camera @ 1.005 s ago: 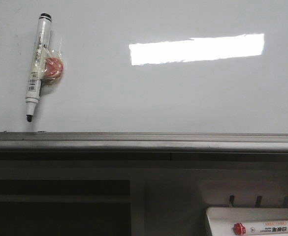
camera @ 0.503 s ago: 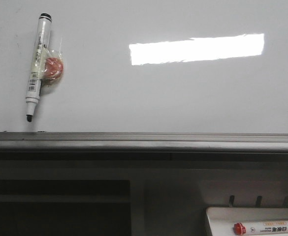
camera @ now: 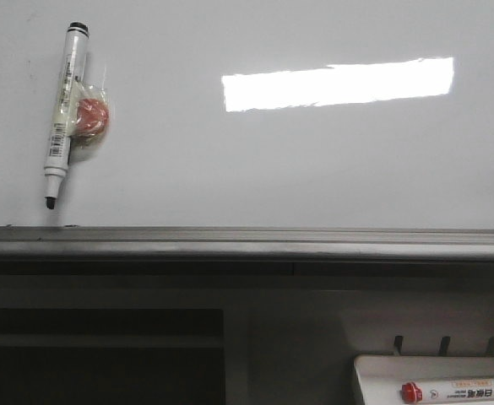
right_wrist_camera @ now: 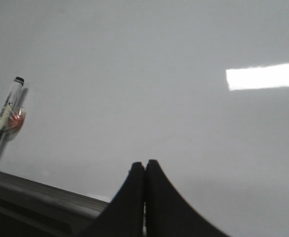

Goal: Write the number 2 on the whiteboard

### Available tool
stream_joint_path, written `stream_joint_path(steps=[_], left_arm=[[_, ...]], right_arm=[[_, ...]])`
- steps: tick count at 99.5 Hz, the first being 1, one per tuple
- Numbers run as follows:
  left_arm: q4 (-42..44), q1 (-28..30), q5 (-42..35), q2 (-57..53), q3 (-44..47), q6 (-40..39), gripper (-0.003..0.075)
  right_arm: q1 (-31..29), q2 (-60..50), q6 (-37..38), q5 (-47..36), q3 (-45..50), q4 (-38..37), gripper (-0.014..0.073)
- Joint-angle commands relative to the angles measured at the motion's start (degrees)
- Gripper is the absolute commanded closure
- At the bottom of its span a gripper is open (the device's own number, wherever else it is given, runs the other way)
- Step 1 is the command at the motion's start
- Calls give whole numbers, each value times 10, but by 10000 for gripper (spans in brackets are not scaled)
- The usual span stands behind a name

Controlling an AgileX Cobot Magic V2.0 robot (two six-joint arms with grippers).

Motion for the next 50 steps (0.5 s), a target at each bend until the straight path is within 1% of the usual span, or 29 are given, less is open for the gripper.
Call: stream_joint_path(steps=[1,3,5,14,19,24,31,38,43,48,50], left_arm=[[-176,0,-108,-16,6,-5,741],[-241,0,-126,-16,6,-5,741],[-282,0,-138,-16,6,-5,741],[-438,0,-178,-16,6,-5,741],[-493,0,-193,-16,6,-5,741],[-528,0,-194,-16,6,-5,741],[-535,0,-194,-16,6,-5,741],[-521,0,-163,-16,-3,-2,741],[-491,0,-123,-15,-19,2,741],[-436,0,-89,-6,-47,2,741],[-410,0,-77,-2,-55,2,741]], right_arm=[[-4,-11,-1,-46,13,52,664],[-4,-11,-1,-48,13,61,664],[-4,-11,-1,-51,13,74,664],[-4,-11,-1,-76,13,132,664],[-4,-11,-1,-100,13,182,664],[-4,-11,-1,-122,13,219,664],[-4,-11,-1,-137,8,251,653],[-4,-11,-1,-122,-9,252,592],[-4,-11,-1,-107,-24,252,508],[-4,-5,-2,-99,-40,251,379],[-4,-2,-2,-94,-47,251,344]])
